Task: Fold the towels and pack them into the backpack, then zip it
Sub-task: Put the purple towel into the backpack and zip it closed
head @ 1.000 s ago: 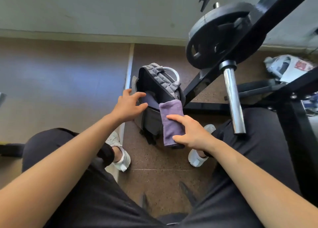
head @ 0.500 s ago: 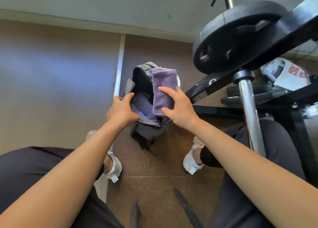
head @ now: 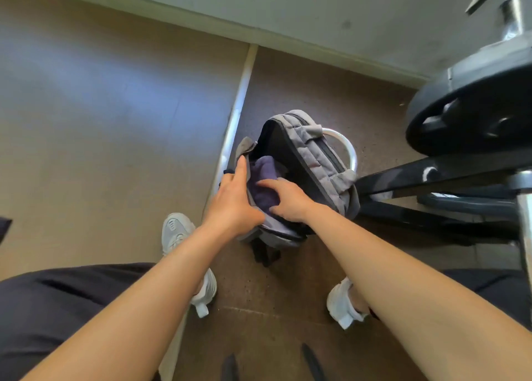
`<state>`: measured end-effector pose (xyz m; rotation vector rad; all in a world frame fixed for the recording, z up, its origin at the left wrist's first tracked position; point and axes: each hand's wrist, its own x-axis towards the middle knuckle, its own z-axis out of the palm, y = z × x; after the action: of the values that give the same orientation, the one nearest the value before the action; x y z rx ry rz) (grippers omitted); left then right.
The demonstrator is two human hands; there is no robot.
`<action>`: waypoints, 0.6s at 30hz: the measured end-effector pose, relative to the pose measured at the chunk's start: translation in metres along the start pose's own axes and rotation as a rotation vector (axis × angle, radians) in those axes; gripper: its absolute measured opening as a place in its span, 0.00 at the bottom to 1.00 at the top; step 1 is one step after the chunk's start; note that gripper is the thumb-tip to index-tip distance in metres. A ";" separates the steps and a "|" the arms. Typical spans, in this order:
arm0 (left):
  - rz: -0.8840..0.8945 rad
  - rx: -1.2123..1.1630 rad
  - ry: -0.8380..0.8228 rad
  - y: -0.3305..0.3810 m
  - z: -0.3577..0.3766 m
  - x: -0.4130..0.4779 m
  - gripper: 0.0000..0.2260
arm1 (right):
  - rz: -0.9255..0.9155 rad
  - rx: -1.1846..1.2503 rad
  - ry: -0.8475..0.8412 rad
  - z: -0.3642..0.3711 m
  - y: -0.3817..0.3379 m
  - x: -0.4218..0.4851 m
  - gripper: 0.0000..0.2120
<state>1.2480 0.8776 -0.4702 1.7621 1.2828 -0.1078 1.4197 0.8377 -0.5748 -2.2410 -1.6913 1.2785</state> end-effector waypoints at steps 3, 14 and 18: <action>-0.006 -0.015 -0.014 -0.002 0.001 0.004 0.52 | 0.045 -0.150 -0.163 0.023 0.010 0.022 0.31; -0.024 -0.009 0.003 -0.006 -0.001 0.006 0.52 | 0.004 -0.494 -0.145 0.025 -0.004 0.037 0.28; -0.023 0.001 0.000 -0.006 0.000 0.005 0.53 | -0.064 -0.610 -0.043 0.028 -0.005 0.030 0.37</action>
<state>1.2450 0.8810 -0.4767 1.7486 1.3030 -0.1218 1.3998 0.8525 -0.6076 -2.4210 -2.4046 0.8784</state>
